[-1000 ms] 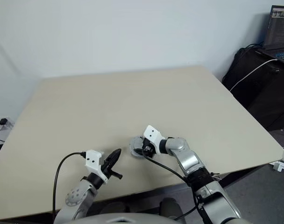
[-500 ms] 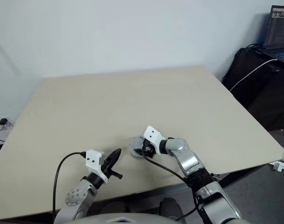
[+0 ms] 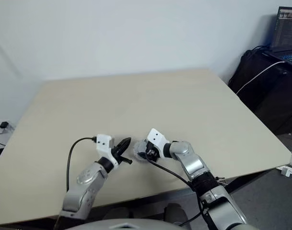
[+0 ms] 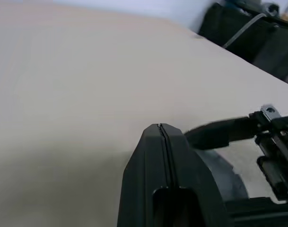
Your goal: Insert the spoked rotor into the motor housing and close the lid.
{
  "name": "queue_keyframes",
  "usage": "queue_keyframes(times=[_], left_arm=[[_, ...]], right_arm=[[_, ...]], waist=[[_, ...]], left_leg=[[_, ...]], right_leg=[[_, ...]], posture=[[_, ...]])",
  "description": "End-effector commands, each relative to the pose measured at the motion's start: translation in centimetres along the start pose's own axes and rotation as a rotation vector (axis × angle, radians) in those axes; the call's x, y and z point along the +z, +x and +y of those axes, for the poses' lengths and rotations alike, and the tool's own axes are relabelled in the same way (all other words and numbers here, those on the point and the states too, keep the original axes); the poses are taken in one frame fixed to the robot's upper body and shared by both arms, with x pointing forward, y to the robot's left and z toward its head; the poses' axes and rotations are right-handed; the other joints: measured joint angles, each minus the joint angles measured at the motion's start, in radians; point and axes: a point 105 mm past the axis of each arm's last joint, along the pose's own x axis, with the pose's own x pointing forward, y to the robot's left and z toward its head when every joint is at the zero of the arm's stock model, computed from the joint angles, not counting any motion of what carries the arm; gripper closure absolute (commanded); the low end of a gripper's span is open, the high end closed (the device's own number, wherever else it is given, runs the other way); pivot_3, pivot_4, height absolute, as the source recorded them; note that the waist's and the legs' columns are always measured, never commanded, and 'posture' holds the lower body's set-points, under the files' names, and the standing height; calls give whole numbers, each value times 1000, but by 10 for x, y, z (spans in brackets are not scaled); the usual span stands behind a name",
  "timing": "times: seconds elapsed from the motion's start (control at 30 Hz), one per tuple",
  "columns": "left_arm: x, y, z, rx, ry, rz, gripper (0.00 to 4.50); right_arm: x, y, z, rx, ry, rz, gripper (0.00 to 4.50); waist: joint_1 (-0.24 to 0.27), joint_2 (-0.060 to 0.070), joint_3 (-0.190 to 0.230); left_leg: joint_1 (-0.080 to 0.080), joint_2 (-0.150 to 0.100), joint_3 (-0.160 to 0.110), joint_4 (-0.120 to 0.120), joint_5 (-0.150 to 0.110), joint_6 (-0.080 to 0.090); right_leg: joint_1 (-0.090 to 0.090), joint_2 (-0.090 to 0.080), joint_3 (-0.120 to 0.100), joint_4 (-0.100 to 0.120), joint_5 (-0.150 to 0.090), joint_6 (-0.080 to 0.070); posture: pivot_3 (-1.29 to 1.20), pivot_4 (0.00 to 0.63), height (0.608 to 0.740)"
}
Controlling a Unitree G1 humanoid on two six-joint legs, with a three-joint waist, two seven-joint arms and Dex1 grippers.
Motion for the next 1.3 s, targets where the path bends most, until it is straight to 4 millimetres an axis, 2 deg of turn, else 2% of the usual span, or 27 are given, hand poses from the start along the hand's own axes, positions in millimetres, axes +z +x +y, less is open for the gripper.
queue_keyframes(times=[0.03, 0.27, 0.67, 1.23, 1.3], left_arm=[[4, 8, -7, -81, -42, 61, 4500], [-7, 14, 1, -111, -108, 182, 4500], [-16, 12, 14, -57, -114, 256, 4500], [-29, 14, -5, -113, -145, 328, 4500], [-29, 15, -6, -118, -145, 331, 4500]], right_arm=[[2, -1, -4, -26, -12, 4, 1410], [3, -1, -2, -33, -8, -7, 1410], [2, -2, -2, -42, -1, -8, 1410], [5, -3, -1, -47, 8, -18, 1410], [5, -5, -3, -55, 13, -21, 670]], waist=[[-2, 0, 0], [-5, 0, 0], [-4, 0, 0], [-1, 0, 0], [1, 0, 0]], left_leg=[[0, 0, 0, 0, 0, 0], [0, 0, -2, 0, 1, -2], [-1, -1, -3, 0, 2, -3], [-1, -1, -4, 0, 2, -3], [0, -1, -4, 0, 2, -3]], right_leg=[[0, 0, 0, 0, 0, 0], [0, 1, 0, 0, 0, 0], [0, 1, 0, 0, 0, 0], [1, 1, 0, 0, 0, 0], [1, 1, 0, 0, 0, 0]], posture=[[0, 0, 740], [0, 0, 740], [0, 0, 740], [0, 0, 740], [0, 0, 740]])
